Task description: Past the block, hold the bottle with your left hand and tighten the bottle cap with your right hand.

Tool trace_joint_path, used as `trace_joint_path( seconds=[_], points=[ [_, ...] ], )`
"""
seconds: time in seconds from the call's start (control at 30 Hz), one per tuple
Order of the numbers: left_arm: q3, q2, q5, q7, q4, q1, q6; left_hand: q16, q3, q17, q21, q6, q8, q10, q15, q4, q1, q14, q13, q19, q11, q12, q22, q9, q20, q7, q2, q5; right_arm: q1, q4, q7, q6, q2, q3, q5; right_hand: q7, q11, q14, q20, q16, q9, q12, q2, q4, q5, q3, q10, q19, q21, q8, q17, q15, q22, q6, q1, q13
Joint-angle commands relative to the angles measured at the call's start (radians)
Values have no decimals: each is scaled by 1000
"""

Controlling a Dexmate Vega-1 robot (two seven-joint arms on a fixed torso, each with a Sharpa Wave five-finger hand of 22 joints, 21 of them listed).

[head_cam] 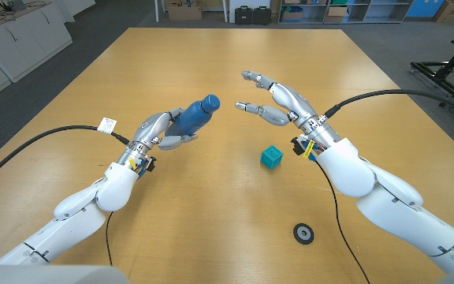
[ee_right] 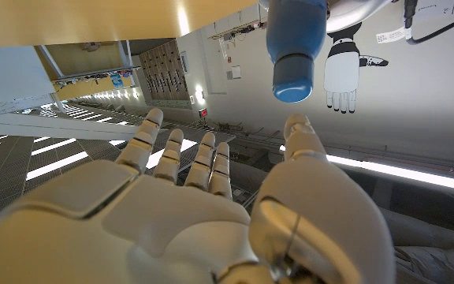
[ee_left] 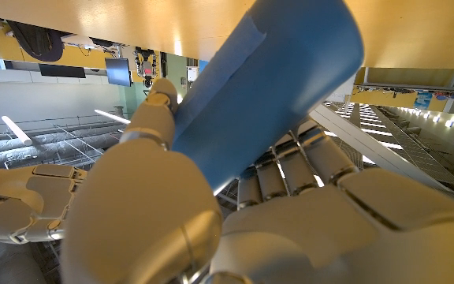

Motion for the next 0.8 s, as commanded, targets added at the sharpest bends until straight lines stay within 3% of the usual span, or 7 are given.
trace_joint_path(
  seconds=[0.03, 0.3, 0.43, 0.53, 0.7, 0.8],
  points=[
    [6, 16, 6, -7, -17, -8, 1, -5, 32, 5, 3, 167, 6, 122, -161, 39, 169, 7, 5, 3, -121, 4, 4, 4, -127, -150, 184, 6, 14, -19, 31, -49, 1, -18, -30, -14, -8, -5, 13, 7, 2, 4, -4, 7, 6, 0, 3, 7, 0, 18, 7, -2, 6, 33, 4, 4],
    [26, 11, 1, -14, -1, -26, -7, -6, 30, 5, 3, 167, 6, 124, -161, 41, 167, 6, 7, 2, -119, 4, 5, 4, -127, -152, 186, 6, 33, -25, 50, -68, 0, -39, -52, -18, -12, 8, 13, 13, 1, 3, -3, 9, 7, 0, 2, 15, 1, 25, 9, -7, 7, 60, 3, 4],
    [35, 7, 3, -13, 2, -35, -8, -6, 30, 6, 2, 168, 7, 125, -161, 42, 166, 7, 8, 1, -118, 4, 5, 4, -126, -152, 187, 6, 33, -37, 52, -73, -4, -39, -70, -32, -14, 16, 12, 15, -1, 3, 9, 2, 10, 13, -1, 26, 2, 37, 10, -13, 8, 100, 24, 3],
    [41, 8, 8, -18, 3, -42, -7, -6, 29, 6, 3, 169, 7, 126, -161, 43, 166, 7, 8, 2, -119, 4, 5, 4, -127, -152, 187, 6, 26, -41, 50, -68, -7, -31, -68, -60, -16, 25, 13, 18, -2, 4, 11, 0, 10, 18, -1, 31, 2, 22, 11, -16, 8, 73, 33, 3],
    [44, 7, 12, -20, 1, -47, 1, -7, 28, 7, 3, 171, 8, 129, -162, 44, 164, 9, 9, 2, -117, 4, 5, 4, -126, -153, 188, 6, 20, -54, 60, -60, -20, -20, -71, -63, -28, 37, 13, 22, -2, 10, 12, 1, 9, 19, 12, 36, 2, 18, 13, -26, 9, 70, 34, 3],
    [51, 8, 14, -28, 5, -58, 2, -7, 27, 7, 3, 173, 8, 131, -162, 44, 164, 9, 10, 2, -119, 4, 5, 4, -126, -155, 189, 6, 19, -62, 74, -55, -28, -11, -62, -49, -33, 43, 13, 25, -3, 14, 11, 2, 8, 18, 24, 40, 2, 17, 14, -27, 9, 70, 34, 2]
  ],
)
